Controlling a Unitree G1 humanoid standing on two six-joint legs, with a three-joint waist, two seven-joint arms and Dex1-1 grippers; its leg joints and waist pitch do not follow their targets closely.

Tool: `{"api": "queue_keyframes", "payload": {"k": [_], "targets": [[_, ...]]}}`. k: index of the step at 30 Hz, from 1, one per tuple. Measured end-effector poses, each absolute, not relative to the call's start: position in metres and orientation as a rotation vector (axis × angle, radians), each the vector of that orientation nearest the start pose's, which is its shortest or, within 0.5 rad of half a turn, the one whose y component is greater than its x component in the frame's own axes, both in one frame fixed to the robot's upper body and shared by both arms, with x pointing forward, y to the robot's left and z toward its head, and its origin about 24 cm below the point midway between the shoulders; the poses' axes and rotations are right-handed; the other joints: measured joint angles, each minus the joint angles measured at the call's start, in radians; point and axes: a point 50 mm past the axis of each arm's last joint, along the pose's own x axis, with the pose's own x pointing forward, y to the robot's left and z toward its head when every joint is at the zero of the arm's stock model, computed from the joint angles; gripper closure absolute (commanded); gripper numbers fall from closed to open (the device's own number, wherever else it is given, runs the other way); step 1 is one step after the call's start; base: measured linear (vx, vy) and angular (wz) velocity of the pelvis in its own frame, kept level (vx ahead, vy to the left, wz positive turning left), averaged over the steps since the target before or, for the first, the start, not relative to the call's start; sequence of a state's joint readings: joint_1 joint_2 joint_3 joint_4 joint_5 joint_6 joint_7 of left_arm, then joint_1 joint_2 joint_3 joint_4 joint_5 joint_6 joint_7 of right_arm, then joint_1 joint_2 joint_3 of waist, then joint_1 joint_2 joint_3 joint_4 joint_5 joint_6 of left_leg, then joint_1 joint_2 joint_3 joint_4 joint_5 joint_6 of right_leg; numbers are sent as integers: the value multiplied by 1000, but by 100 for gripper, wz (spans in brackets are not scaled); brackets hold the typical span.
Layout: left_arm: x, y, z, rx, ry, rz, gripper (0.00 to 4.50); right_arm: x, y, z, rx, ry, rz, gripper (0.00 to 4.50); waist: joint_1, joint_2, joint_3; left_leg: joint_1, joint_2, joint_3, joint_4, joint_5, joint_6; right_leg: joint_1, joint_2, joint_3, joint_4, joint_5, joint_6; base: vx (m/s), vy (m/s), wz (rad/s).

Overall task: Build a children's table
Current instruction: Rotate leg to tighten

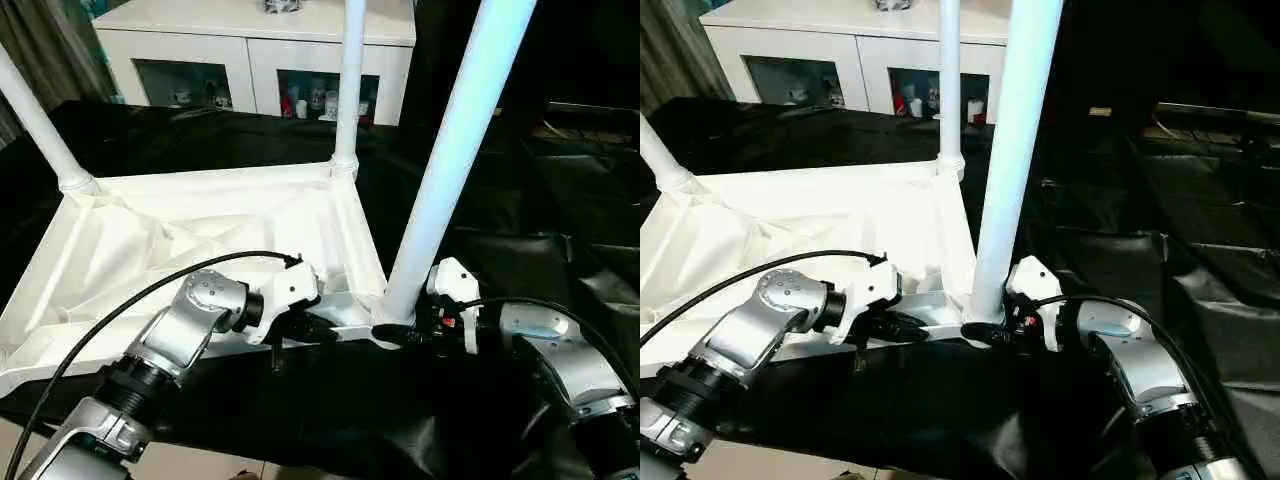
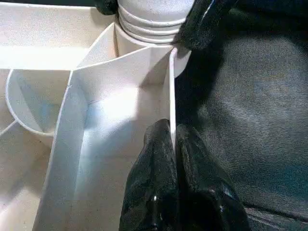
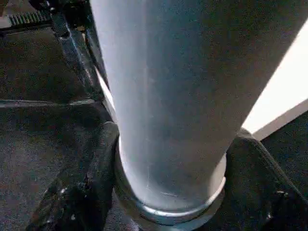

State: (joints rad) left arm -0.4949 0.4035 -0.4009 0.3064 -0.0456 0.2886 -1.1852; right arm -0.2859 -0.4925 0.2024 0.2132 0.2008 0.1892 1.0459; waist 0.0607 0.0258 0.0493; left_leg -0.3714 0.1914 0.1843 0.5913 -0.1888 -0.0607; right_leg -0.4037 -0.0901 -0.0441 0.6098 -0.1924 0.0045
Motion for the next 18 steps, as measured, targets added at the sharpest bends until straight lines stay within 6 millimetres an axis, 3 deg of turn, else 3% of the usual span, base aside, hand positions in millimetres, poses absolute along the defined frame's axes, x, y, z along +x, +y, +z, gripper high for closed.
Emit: {"api": "queue_keyframes", "payload": {"k": [5,10,18], "targets": [[291,111,51,378,483,-1385,450,276,-158,42,-163,312,1074,181,-5,0,-1,1,0,0,1,0,0,0,0,0,1,0,0,0,0,0],[311,99,49,392,448,-1192,450,300,-142,30,-52,250,682,181,-30,-1,-1,4,0,0,4,0,0,2,0,1,2,2,-1,0,0,0],[328,70,46,370,428,-1040,450,317,-124,25,-16,216,303,182,-24,3,-5,4,-2,0,4,0,0,5,0,2,1,2,-1,0,0,0]]}}
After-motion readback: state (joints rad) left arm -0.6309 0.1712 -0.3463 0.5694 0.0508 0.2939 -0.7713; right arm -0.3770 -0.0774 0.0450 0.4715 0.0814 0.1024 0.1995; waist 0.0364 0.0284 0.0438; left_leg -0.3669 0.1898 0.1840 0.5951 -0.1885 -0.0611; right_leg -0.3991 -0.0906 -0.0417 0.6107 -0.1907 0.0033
